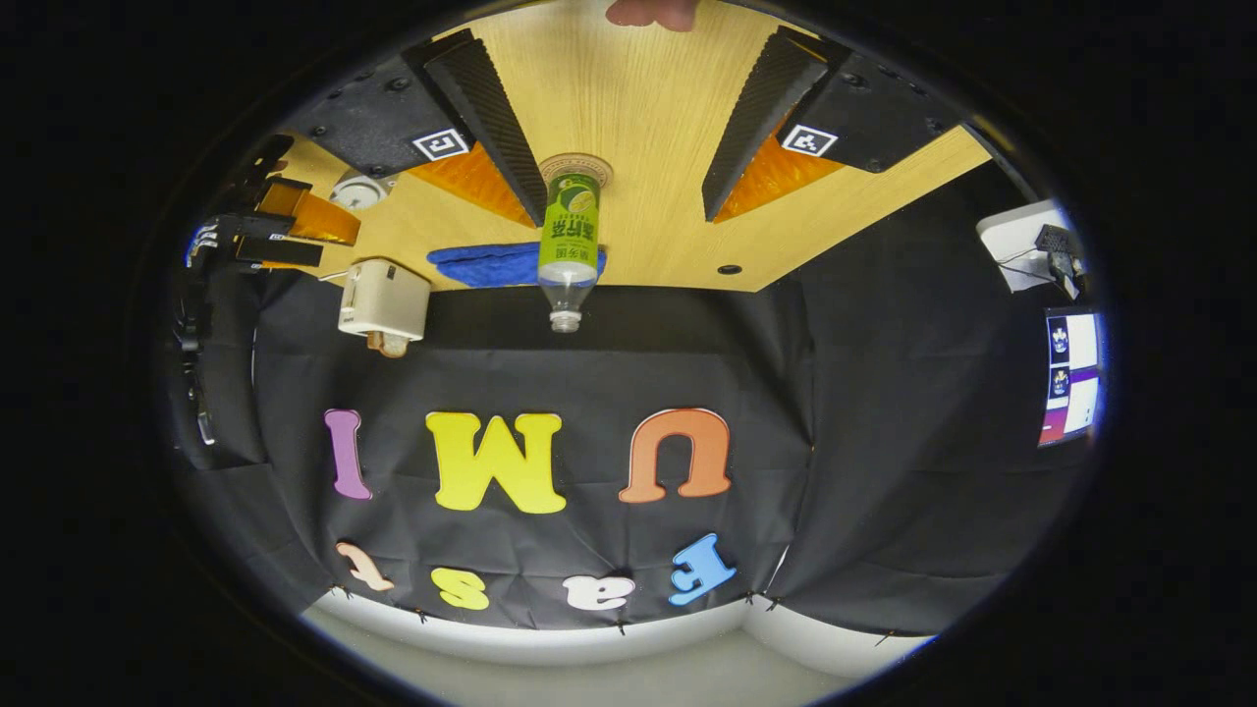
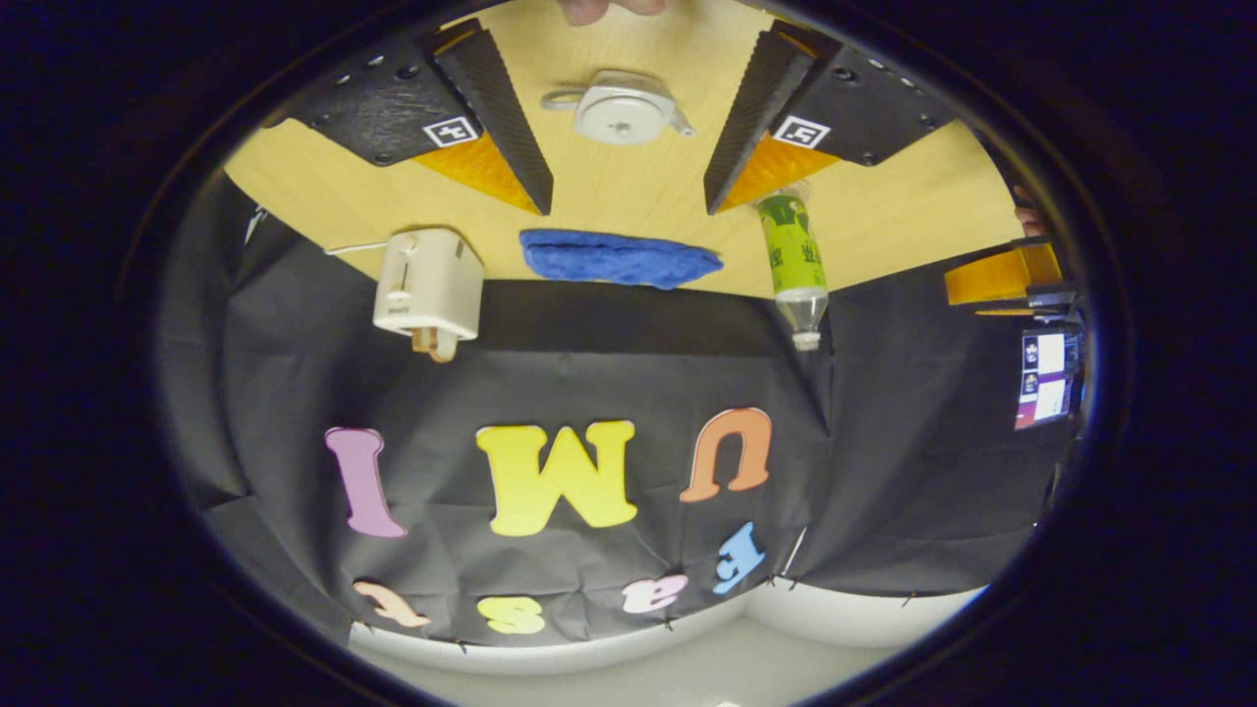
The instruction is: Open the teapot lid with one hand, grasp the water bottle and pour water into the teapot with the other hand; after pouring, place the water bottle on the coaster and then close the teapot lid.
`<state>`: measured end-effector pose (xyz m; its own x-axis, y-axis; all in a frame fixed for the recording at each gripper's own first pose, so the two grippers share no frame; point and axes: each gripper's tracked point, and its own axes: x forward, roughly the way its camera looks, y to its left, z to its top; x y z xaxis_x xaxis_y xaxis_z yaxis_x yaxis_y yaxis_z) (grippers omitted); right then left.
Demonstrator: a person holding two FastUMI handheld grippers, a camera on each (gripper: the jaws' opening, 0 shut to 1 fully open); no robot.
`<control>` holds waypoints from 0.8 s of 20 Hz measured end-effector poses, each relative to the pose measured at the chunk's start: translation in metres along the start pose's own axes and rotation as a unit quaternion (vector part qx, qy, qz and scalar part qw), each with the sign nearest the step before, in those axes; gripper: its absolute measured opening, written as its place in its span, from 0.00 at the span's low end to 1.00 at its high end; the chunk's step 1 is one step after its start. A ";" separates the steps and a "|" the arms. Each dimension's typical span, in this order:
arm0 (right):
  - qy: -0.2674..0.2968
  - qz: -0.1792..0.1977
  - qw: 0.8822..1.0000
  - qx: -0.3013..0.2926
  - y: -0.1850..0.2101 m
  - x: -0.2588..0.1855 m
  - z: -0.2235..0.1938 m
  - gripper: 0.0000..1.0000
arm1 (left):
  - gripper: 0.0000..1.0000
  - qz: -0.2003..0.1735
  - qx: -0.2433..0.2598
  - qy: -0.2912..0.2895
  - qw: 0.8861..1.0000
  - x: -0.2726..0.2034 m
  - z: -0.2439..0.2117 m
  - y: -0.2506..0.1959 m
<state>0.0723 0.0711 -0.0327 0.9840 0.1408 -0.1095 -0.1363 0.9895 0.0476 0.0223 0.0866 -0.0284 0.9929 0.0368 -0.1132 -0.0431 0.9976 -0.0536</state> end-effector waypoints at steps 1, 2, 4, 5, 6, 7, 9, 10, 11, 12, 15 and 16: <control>-0.018 -0.016 1.000 -0.001 -0.006 -0.009 0.013 0.93 | 0.99 -0.006 -0.002 -0.006 1.000 -0.002 0.007 -0.006; -0.036 -0.029 0.999 -0.003 -0.009 -0.018 0.026 0.94 | 0.99 -0.011 -0.003 -0.012 1.000 -0.005 0.014 -0.014; -0.065 -0.050 0.997 -0.013 -0.016 -0.039 0.046 0.94 | 0.99 -0.018 0.002 -0.024 1.000 -0.011 0.026 -0.027; -0.075 -0.057 0.995 -0.019 -0.018 -0.050 0.052 0.94 | 0.99 -0.022 0.006 -0.029 0.999 -0.015 0.031 -0.034; -0.085 -0.062 0.994 -0.022 -0.019 -0.060 0.056 0.94 | 0.99 -0.025 0.010 -0.035 0.999 -0.020 0.033 -0.041; -0.091 -0.066 0.993 -0.023 -0.020 -0.070 0.057 0.94 | 0.99 -0.024 0.014 -0.038 0.999 -0.026 0.034 -0.046; -0.095 -0.070 0.993 -0.021 -0.020 -0.087 0.051 0.94 | 0.99 -0.024 0.018 -0.036 0.999 -0.037 0.029 -0.057; -0.095 -0.074 0.993 -0.020 -0.023 -0.094 0.047 0.94 | 0.99 -0.022 0.019 -0.036 0.999 -0.043 0.026 -0.062; -0.094 -0.076 0.992 -0.017 -0.025 -0.100 0.044 0.94 | 0.99 -0.020 0.021 -0.037 0.999 -0.049 0.025 -0.066; -0.092 -0.078 0.993 -0.015 -0.025 -0.106 0.040 0.95 | 0.99 -0.019 0.024 -0.036 0.999 -0.054 0.022 -0.069; -0.096 -0.087 0.991 -0.020 -0.032 -0.116 0.038 0.95 | 0.99 -0.017 0.031 -0.038 0.999 -0.064 0.018 -0.079; -0.097 -0.088 0.991 -0.023 -0.033 -0.118 0.038 0.95 | 0.99 -0.018 0.030 -0.038 0.999 -0.064 0.018 -0.082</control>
<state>-0.0347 0.0207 0.0167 0.9960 -0.0385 0.0808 0.0387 0.9993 -0.0005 -0.0360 0.0030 0.0011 0.9993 0.0025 -0.0367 -0.0024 1.0000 0.0032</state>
